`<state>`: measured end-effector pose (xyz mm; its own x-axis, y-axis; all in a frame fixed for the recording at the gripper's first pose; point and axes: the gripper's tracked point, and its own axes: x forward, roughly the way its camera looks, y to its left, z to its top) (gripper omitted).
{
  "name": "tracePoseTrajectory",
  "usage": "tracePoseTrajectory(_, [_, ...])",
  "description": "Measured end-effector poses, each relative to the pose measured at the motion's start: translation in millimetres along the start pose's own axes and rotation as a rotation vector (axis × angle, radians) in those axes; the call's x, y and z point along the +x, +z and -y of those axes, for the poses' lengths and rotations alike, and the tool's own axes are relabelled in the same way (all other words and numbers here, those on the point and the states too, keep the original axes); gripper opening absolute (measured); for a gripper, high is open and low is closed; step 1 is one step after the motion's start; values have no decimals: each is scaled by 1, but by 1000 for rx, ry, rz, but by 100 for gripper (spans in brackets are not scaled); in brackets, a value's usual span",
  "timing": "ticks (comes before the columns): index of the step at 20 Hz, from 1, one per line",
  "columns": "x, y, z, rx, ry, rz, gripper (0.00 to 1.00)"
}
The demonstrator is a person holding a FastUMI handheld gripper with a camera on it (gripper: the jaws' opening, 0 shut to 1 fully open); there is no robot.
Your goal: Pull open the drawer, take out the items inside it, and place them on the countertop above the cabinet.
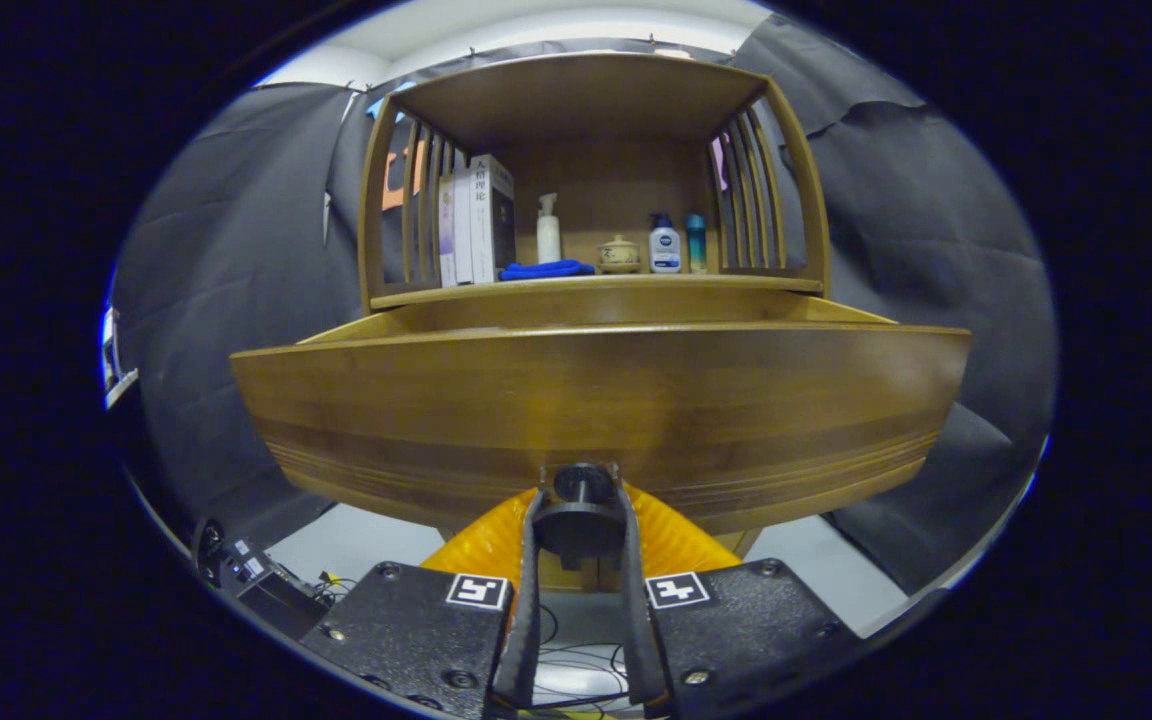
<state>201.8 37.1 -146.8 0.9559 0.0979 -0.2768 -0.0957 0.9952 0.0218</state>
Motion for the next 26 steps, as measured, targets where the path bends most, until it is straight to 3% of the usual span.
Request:
tracePoseTrajectory(7, [-1,-4,5,-30,0,-24,39])
tracePoseTrajectory(12, [-32,-19,24,4,-13,-85,83])
tracePoseTrajectory(13, [-40,-21,35,-2,-28,-88,83])
tracePoseTrajectory(15, [-53,-8,51,0,-54,-83,100])
tracePoseTrajectory(21, [-78,92,77,95,-47,0,98])
tracePoseTrajectory(26, [-58,175,77,87,-37,37,98])
